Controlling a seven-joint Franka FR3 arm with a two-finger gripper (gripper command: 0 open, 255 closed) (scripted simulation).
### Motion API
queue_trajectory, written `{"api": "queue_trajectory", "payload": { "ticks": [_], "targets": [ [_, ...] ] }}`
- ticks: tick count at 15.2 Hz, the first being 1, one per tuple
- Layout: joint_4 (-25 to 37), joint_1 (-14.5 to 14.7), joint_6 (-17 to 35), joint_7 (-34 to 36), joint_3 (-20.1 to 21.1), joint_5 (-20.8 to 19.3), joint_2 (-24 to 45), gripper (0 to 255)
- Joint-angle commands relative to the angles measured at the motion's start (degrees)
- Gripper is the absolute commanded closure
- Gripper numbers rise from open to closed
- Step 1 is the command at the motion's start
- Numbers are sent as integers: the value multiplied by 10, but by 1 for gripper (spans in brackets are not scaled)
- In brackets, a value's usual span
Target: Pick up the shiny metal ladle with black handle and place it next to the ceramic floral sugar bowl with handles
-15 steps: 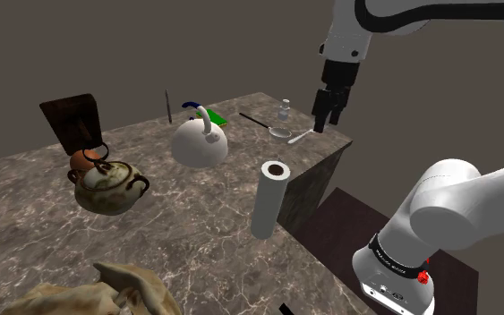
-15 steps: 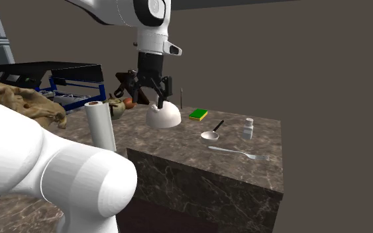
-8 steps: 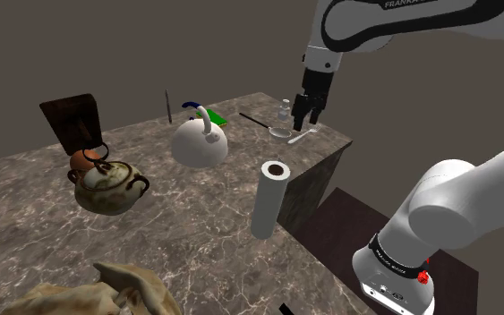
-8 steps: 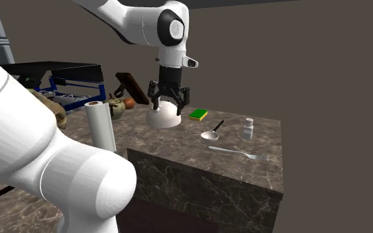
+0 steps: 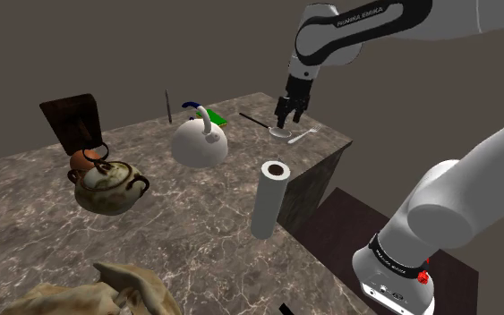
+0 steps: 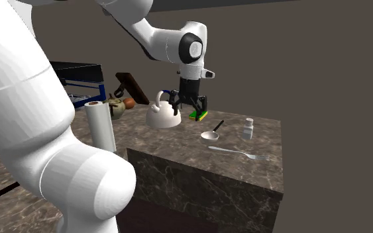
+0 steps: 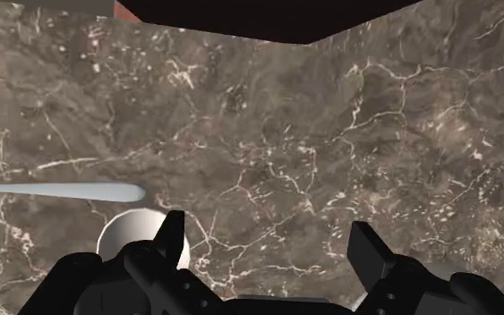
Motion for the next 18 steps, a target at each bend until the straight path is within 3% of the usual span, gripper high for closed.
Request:
{"api": "queue_trajectory", "payload": {
  "ticks": [1,8,15,18],
  "targets": [
    [19,-2,29,-10,-7,5,39,0],
    [118,-13,96,-49,-25,38,178,0],
    [251,-36,128,-86,-30,81,319,0],
    [261,-39,141,-90,-28,88,340,0]
  ]
}}
